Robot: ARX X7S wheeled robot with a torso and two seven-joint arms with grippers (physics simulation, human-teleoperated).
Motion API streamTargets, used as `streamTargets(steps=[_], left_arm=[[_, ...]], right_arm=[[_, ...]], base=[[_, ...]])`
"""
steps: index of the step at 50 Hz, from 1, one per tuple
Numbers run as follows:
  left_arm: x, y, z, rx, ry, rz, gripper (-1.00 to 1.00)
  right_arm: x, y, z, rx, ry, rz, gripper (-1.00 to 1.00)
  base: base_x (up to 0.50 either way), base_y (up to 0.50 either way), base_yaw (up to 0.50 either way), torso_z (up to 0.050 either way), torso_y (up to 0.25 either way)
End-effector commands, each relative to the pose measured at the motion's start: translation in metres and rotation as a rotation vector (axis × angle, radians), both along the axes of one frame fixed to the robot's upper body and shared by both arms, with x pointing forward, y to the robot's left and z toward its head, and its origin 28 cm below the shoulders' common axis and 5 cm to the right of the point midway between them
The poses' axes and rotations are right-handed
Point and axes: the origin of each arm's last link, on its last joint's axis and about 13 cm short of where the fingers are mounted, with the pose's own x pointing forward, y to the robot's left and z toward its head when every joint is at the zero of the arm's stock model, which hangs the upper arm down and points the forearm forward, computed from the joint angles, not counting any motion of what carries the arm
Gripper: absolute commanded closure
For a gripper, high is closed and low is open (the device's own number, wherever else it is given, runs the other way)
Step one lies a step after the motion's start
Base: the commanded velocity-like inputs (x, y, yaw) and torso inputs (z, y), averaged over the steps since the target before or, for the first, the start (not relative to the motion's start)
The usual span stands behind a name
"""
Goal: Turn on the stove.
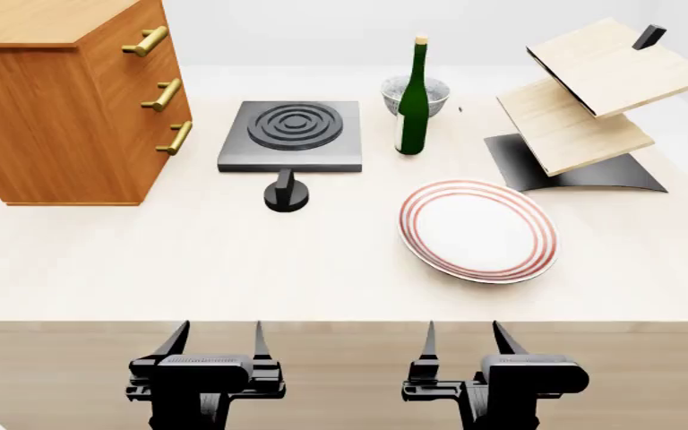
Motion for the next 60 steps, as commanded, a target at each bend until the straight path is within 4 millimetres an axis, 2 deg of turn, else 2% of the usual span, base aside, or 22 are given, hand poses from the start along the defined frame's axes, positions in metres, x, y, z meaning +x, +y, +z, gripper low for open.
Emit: streamTargets(steps=[1,4,9,14,17,21,22,23,24,27,28,29,30,34,36,43,48,50,60], left_arm=[[0.001,0.000,0.000,0.000,0.000,0.000,-1.00],[0.000,0.002,-0.001,-0.011,0.014,0.024,-1.00],[0.000,0.003,-0.004,0.042,0.071,0.092,-1.00],[0.002,0.004,-0.006,0.034,0.110,0.101,-1.00],[0.006,0.006,-0.001,0.015,0.130,0.078,-1.00],[0.008,0.009,0.028,0.009,0.145,0.048,-1.00],[0.009,0.011,0.050,-0.002,0.127,0.022,-1.00],[0.008,0.011,0.060,-0.001,0.114,0.016,-1.00],[0.006,0.011,0.082,-0.003,0.090,0.008,-1.00],[0.000,0.010,0.109,-0.050,0.104,-0.027,-1.00],[-0.004,0.009,0.123,-0.054,0.107,-0.041,-1.00],[-0.005,0.009,0.129,-0.061,0.109,-0.050,-1.00],[-0.008,0.009,0.145,-0.061,0.081,-0.052,-1.00],[-0.015,0.010,0.174,-0.059,0.001,-0.050,-1.00],[-0.019,0.011,0.182,-0.064,-0.002,-0.055,-1.00],[-0.019,0.014,0.189,-0.077,-0.007,-0.061,-1.00],[-0.017,0.016,0.186,-0.036,-0.064,-0.039,-1.00],[-0.015,0.016,0.182,-0.052,-0.038,-0.043,-1.00],[-0.013,0.018,0.181,-0.041,-0.062,-0.034,-1.00]], right_arm=[[0.000,0.000,0.000,0.000,0.000,0.000,-1.00],[-0.002,0.002,0.001,-0.059,0.001,-0.006,-1.00],[-0.004,0.000,0.003,0.006,-0.020,0.002,-1.00],[0.000,-0.001,-0.002,-0.040,0.071,-0.026,-1.00],[0.002,-0.001,0.001,-0.034,0.092,-0.021,-1.00],[-0.001,-0.003,0.025,-0.043,0.106,-0.005,-1.00],[-0.002,-0.005,0.044,-0.062,0.062,-0.011,-1.00],[-0.002,-0.006,0.053,-0.054,0.041,-0.009,-1.00],[-0.004,-0.008,0.076,-0.052,-0.004,-0.004,-1.00],[-0.008,-0.009,0.104,-0.066,-0.038,-0.004,-1.00],[-0.011,-0.010,0.121,-0.071,-0.057,0.004,-1.00],[-0.012,-0.010,0.127,-0.072,-0.062,0.003,-1.00],[-0.015,-0.010,0.140,-0.091,-0.082,0.000,-1.00],[-0.019,-0.012,0.162,-0.087,-0.098,-0.011,-1.00],[-0.020,-0.012,0.170,-0.090,-0.114,-0.005,-1.00],[-0.023,-0.011,0.179,-0.096,-0.144,0.006,-1.00],[-0.024,-0.013,0.181,-0.068,-0.198,0.001,-1.00],[-0.024,-0.013,0.181,-0.055,-0.206,0.000,-1.00],[-0.023,-0.014,0.182,-0.037,-0.223,-0.006,-1.00]], base=[[0.00,0.00,0.00,0.000,0.000],[0.00,0.00,0.00,0.000,0.000],[0.00,0.00,0.00,0.000,0.000],[0.00,0.00,0.00,0.000,0.000],[0.00,0.00,0.00,0.000,0.000],[0.00,0.00,0.00,0.000,0.000],[0.00,0.00,0.00,0.000,0.000],[0.00,0.00,0.00,0.000,0.000],[0.00,0.00,0.00,0.000,0.000],[0.00,0.00,0.00,0.000,0.000],[0.00,0.00,0.00,0.000,0.000],[0.00,0.00,0.00,0.000,0.000],[0.00,0.00,0.00,0.000,0.000],[0.00,0.00,0.00,0.000,0.000],[0.00,0.00,0.00,0.000,0.000],[0.00,0.00,0.00,0.000,0.000],[0.00,0.00,0.00,0.000,0.000],[0.07,0.00,0.00,0.000,0.000],[0.46,0.00,0.00,0.000,0.000]])
